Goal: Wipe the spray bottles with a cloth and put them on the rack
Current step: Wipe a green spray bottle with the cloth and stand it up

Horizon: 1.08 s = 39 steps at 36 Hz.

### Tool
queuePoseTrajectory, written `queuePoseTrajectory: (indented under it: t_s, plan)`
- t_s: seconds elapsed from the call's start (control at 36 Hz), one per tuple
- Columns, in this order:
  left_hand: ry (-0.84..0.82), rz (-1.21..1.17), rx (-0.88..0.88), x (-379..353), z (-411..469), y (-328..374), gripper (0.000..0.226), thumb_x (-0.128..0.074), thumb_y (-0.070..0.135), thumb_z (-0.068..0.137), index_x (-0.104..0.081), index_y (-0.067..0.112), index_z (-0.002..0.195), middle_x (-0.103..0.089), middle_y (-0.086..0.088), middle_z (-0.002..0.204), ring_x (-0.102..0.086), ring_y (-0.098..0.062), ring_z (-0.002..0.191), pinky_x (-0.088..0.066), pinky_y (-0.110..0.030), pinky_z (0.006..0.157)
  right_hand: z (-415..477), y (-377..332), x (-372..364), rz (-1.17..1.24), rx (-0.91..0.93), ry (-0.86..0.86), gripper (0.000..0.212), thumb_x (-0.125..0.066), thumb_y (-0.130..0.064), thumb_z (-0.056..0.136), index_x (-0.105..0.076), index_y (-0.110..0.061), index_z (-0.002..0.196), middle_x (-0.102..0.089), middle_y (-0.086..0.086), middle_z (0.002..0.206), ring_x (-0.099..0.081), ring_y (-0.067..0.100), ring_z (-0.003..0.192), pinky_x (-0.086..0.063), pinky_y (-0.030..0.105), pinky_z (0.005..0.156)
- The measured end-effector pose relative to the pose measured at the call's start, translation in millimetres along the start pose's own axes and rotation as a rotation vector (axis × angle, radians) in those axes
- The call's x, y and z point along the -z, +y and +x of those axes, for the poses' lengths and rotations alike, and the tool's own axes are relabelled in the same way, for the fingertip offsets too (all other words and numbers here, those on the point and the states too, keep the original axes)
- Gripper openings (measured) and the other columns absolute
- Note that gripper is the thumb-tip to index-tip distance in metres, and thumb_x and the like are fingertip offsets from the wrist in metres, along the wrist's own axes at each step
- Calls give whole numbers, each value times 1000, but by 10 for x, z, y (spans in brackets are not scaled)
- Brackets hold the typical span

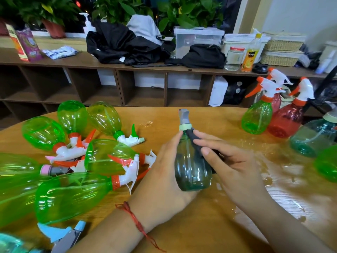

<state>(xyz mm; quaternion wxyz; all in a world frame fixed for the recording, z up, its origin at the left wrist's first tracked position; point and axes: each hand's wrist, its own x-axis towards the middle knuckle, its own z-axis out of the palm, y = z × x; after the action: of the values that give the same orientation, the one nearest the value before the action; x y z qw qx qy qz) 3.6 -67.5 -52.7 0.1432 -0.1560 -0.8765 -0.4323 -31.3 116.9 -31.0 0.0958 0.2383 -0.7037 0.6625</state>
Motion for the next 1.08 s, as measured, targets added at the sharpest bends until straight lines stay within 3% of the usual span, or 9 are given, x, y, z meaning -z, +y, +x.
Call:
queuePoseTrajectory:
  t_s: [0.06,0.14,0.19,0.33,0.44,0.56,0.75,0.92,1.08]
  plan:
    - [56,-24,19,10,20,-27,121,-95,50,72,-20,40,167,-39,25,156,-40,11,143,-33,-6,112,-5,-8,-11,-74,56,-22,23,-69,-7,97,-79,-12,117,-74,-7,132,-61,14,136,-49,40,115]
    - [92,-188,81,75,84,-156,123,-97,49,66,-23,49,163,-49,15,157,-56,-13,140,-50,-38,114,-64,-16,-46,-239,209,-121,22,-71,-4,96,-81,-12,114,-73,-7,133,-57,15,141,-43,36,120]
    - [106,-308,115,161,132,-208,127,-99,43,57,-27,52,161,-54,7,155,-61,-21,137,-53,-49,111,-99,6,-66,-329,289,-212,21,-70,-8,97,-82,-13,114,-72,-7,135,-54,16,144,-42,35,121]
    - [69,-282,98,194,136,-202,121,-100,42,61,-31,49,161,-56,6,153,-62,-19,135,-54,-45,110,-75,47,-29,-272,255,-247,25,-69,-5,98,-79,-13,120,-71,-8,136,-52,17,146,-41,36,122]
    - [17,-52,-37,94,81,-78,109,-99,37,72,-35,41,160,-48,21,148,-51,-3,139,-45,-19,111,-7,28,34,-78,123,-162,26,-66,-5,98,-77,-12,121,-72,-6,135,-53,16,144,-41,36,122]
    - [-13,8,-95,-12,64,-27,102,-100,34,70,-42,34,154,-49,19,142,-54,-2,133,-41,-14,109,49,-6,83,69,-13,-85,28,-63,-5,96,-76,-9,120,-75,-6,130,-56,10,140,-42,28,119]
    - [138,-343,101,89,121,-174,119,-103,47,55,-37,44,154,-62,14,143,-68,-15,126,-58,-41,105,-85,22,-48,-82,52,-220,26,-67,-3,98,-79,-13,120,-72,-10,135,-53,10,144,-39,29,121]
    - [91,-246,79,101,103,-191,116,-99,48,61,-34,45,157,-56,10,149,-64,-17,131,-55,-43,108,-37,34,-37,-44,57,-186,27,-65,-7,98,-78,-13,120,-72,-8,134,-55,12,142,-42,34,120]
    - [4,-72,-70,-87,26,19,109,-97,47,70,-29,46,155,-46,21,151,-52,1,137,-41,-12,110,72,-29,133,116,-49,-39,31,-63,-6,95,-74,-8,124,-75,-4,129,-61,12,136,-45,33,117]
